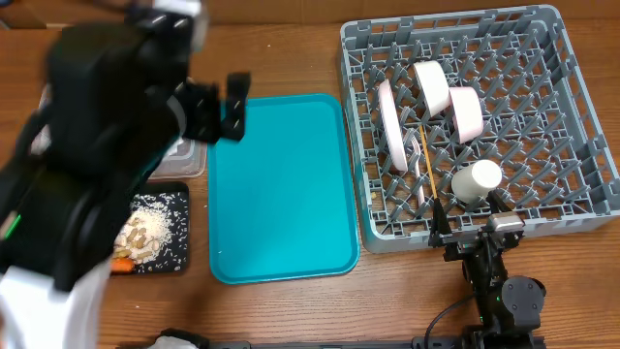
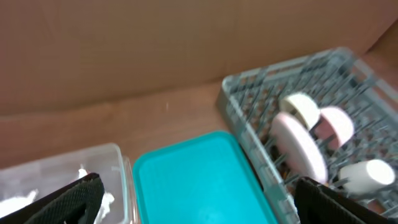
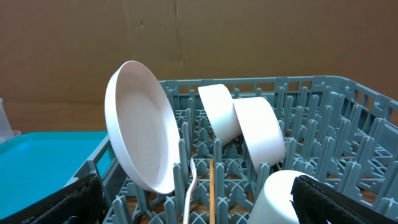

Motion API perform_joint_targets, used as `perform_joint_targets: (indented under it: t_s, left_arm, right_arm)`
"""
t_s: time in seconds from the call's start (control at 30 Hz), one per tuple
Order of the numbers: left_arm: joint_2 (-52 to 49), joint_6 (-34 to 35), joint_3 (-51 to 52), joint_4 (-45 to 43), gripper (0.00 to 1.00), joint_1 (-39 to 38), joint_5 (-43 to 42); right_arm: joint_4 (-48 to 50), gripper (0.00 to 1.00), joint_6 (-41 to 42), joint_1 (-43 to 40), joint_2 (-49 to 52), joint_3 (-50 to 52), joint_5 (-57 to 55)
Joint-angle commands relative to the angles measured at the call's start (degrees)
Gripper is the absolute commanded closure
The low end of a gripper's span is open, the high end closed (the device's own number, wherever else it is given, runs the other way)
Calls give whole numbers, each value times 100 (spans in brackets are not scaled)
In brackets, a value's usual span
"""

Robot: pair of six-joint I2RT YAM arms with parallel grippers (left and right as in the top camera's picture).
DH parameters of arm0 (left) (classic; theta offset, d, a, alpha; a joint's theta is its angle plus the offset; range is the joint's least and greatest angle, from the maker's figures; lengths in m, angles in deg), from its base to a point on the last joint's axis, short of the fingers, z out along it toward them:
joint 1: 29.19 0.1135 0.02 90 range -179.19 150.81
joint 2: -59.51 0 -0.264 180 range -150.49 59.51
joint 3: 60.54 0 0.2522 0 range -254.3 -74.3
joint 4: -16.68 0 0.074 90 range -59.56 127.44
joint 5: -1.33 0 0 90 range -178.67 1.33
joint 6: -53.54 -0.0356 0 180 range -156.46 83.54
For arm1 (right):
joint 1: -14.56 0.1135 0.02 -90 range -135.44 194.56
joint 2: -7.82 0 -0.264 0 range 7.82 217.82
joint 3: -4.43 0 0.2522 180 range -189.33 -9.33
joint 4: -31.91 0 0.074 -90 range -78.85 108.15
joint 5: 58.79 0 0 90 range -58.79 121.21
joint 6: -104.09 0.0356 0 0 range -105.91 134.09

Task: Sort waste into correct bins and load items into the dishwasher

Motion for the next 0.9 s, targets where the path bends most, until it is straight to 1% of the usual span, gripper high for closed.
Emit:
perform_joint_targets:
  t_s: [0.0, 0.1, 0.2, 0.3, 0.43, 0.53, 0.63, 0.87]
  left_arm:
    - [431, 94, 114, -2, 0, -20, 39]
    - [962, 94, 566, 0, 0, -17, 37]
    - [1585, -4, 1346, -7, 0, -2, 94]
    - [2218, -11, 2334, -85, 0, -2, 166]
    - [2955, -9, 3679, -608, 0, 2, 162]
    - [3416, -9, 4734, -1316, 0, 94, 164]
    - [3777, -2, 5733, -2243, 0, 234, 153]
    - [4636, 514, 8209, -5062, 0, 492, 138]
  right_arm:
    - [26, 0, -22, -33, -68, 61, -37]
    - [26, 0, -22, -33, -68, 61, -37]
    - [26, 0, -20, -33, -68, 61, -35]
    - [26, 0, -22, -33, -68, 61, -35]
    - [26, 0, -22, -33, -68, 61, -37]
    - [26, 0, -22, -33, -68, 61, -37]
    - [26, 0, -22, -33, -68, 61, -37]
    - [26, 0, -20, -33, -68, 61, -35]
